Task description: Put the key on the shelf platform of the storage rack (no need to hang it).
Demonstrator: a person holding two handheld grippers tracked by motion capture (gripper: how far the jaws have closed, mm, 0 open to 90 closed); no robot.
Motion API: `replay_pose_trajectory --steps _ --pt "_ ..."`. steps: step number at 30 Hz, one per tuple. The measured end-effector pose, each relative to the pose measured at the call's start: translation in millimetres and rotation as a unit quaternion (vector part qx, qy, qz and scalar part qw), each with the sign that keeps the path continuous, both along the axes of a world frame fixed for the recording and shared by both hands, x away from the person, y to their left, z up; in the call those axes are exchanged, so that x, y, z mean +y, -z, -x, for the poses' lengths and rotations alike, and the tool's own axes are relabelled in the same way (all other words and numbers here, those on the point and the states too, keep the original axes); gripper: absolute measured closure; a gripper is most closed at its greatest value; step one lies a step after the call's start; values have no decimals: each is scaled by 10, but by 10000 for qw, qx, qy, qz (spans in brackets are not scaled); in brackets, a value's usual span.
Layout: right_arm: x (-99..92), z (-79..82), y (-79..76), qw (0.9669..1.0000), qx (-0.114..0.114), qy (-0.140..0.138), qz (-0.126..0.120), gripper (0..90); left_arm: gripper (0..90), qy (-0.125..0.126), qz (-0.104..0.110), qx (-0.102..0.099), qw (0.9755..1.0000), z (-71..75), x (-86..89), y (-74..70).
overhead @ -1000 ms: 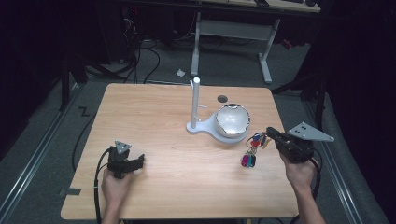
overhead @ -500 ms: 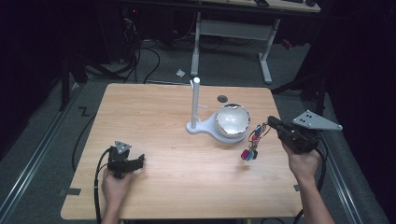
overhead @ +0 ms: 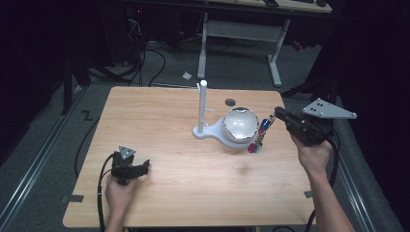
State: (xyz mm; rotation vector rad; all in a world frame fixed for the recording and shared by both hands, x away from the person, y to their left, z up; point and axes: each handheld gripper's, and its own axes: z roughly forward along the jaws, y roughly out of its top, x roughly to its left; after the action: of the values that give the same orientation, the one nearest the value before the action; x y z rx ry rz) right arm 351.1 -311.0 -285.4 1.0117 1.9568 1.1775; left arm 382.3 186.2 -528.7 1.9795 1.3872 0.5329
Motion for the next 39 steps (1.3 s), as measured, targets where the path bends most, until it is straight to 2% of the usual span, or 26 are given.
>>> replay_pose_trajectory --steps 7,12,27,39 --pt "85 -119 -106 10000 -46 -58 55 885 231 -1 8 -2 10000 0 2 0" --pt "119 -219 -139 10000 15 -68 42 885 231 1 7 -1 10000 0 2 0" --pt "196 -513 -165 9999 135 4 -1 884 231 -3 24 2 10000 -1 5 0" --pt "210 -705 -127 9995 216 210 -54 884 229 -1 45 11 10000 0 10 -1"
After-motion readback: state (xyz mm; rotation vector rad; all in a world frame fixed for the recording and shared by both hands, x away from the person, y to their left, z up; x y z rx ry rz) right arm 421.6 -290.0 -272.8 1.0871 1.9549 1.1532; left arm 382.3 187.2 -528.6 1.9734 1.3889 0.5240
